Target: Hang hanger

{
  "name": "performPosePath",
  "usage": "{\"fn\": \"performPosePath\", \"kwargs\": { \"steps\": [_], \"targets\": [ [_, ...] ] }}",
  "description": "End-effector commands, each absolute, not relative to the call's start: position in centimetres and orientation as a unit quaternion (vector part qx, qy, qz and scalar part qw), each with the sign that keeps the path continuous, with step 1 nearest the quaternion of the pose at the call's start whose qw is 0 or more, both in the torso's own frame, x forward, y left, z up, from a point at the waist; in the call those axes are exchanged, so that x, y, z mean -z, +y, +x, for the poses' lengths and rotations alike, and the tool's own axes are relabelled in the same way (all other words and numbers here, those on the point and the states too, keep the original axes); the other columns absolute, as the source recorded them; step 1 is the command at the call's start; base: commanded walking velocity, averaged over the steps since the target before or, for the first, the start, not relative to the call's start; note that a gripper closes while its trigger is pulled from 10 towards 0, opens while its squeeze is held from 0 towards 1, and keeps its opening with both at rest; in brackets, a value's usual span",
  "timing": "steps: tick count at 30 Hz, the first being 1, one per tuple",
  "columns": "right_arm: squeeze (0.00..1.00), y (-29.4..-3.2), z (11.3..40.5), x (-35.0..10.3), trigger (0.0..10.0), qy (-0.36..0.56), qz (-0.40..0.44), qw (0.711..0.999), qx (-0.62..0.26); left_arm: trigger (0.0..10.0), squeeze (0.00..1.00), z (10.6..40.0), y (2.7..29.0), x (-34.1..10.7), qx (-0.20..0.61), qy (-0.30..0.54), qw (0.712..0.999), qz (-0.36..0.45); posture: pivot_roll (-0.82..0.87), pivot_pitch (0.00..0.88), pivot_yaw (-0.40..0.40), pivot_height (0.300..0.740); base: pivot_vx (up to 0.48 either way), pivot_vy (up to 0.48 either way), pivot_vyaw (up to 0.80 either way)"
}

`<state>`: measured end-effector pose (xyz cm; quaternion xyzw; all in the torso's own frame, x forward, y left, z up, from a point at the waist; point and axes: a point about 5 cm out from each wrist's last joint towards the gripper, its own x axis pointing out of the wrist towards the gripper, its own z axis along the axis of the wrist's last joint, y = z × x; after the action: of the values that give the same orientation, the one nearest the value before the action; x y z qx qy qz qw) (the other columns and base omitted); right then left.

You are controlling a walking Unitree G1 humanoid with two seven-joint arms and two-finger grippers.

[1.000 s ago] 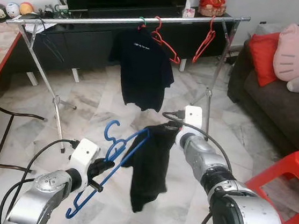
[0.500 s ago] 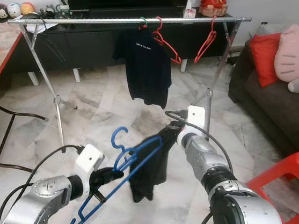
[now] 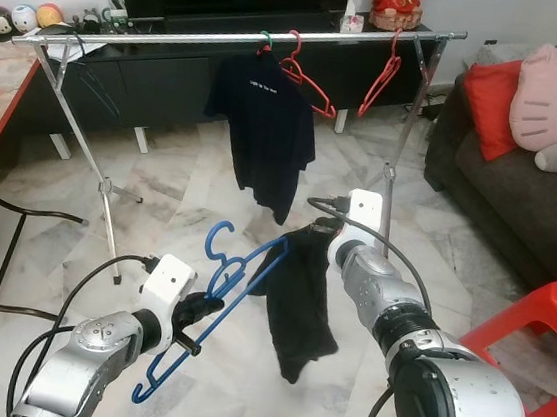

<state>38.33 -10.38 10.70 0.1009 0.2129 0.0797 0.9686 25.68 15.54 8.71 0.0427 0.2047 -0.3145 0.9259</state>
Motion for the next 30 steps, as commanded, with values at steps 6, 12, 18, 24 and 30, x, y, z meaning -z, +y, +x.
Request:
{"fn": "performPosePath", "kwargs": {
  "steps": [6, 12, 18, 24, 30],
  "targets": [
    [0.0, -10.1, 39.0, -12.2, 10.0, 0.192, 0.105, 0.972, -0.081, 10.0, 0.0, 24.9, 15.3, -9.3, 0.356, 0.192, 0.913, 0.047, -0.08, 0.0, 0.031, 0.74, 0.0, 0.0, 0.0],
    [0.0, -9.9, 39.2, -12.5, 10.0, 0.193, 0.102, 0.972, -0.085, 10.0, 0.0, 24.4, 15.1, -9.5, 0.393, 0.2, 0.894, 0.074, -0.08, 0.0, 0.03, 0.74, 0.0, 0.0, 0.0],
    [0.0, -9.7, 39.1, -12.4, 10.0, 0.2, 0.095, 0.97, -0.097, 10.0, 0.0, 24.2, 14.6, -10.0, 0.414, 0.197, 0.885, 0.084, -0.08, 0.0, 0.029, 0.74, 0.0, 0.0, 0.0],
    [0.0, -8.9, 38.9, -12.4, 10.0, 0.208, 0.085, 0.966, -0.127, 10.0, 0.0, 24.2, 14.6, -10.0, 0.419, 0.196, 0.881, 0.098, -0.08, 0.0, 0.031, 0.74, 0.0, 0.0, 0.0],
    [0.0, -8.5, 38.8, -12.2, 10.0, 0.217, 0.079, 0.962, -0.143, 10.0, 0.0, 24.6, 14.4, -10.1, 0.413, 0.185, 0.887, 0.098, -0.08, 0.0, 0.031, 0.74, 0.0, 0.0, 0.0]
  ]
}}
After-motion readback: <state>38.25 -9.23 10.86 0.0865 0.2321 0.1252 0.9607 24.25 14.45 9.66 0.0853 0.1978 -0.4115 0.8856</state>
